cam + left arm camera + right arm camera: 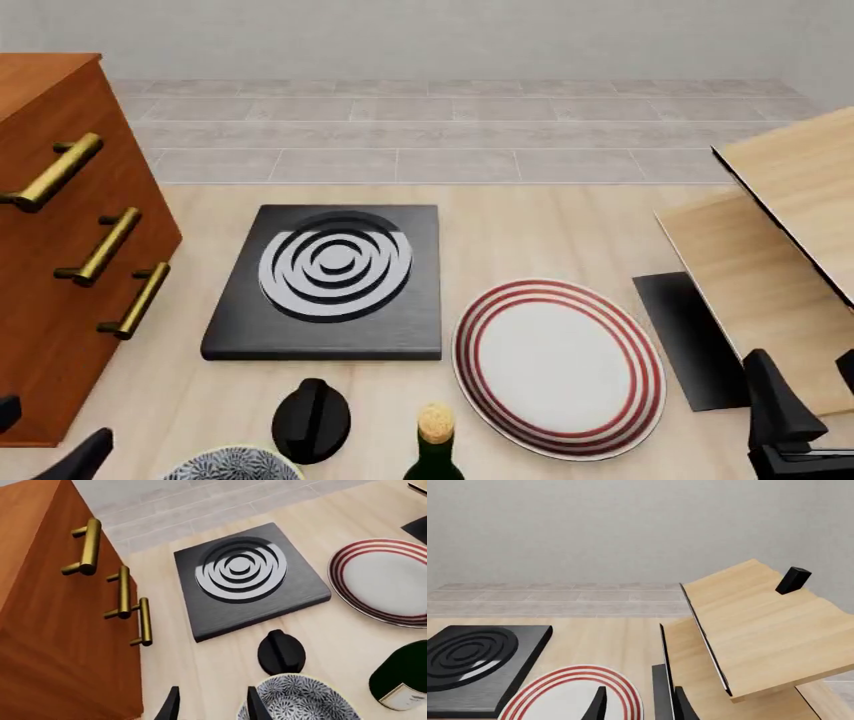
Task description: Put the bowl on the top of the cabinet.
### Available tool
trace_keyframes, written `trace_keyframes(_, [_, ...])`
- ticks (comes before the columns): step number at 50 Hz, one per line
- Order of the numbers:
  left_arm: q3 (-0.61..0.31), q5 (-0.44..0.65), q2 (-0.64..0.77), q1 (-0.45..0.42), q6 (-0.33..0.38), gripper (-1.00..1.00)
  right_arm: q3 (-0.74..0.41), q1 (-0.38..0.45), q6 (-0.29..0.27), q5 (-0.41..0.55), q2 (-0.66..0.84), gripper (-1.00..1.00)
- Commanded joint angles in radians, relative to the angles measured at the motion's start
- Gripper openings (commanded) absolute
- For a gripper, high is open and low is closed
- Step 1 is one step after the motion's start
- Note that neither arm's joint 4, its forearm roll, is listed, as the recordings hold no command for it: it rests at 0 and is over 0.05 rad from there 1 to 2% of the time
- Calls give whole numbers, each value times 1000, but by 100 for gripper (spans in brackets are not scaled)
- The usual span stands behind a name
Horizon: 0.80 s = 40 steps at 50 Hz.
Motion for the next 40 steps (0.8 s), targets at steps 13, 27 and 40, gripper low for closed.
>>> trace_keyframes(13, [-25,130,21,-93,-45,100,0,0,0,0,0,100])
trace_keyframes(27, [-49,169,45,-151,-71,100,0,0,0,0,0,100])
trace_keyframes(40, [-38,183,75,-198,-139,100,0,0,0,0,0,100])
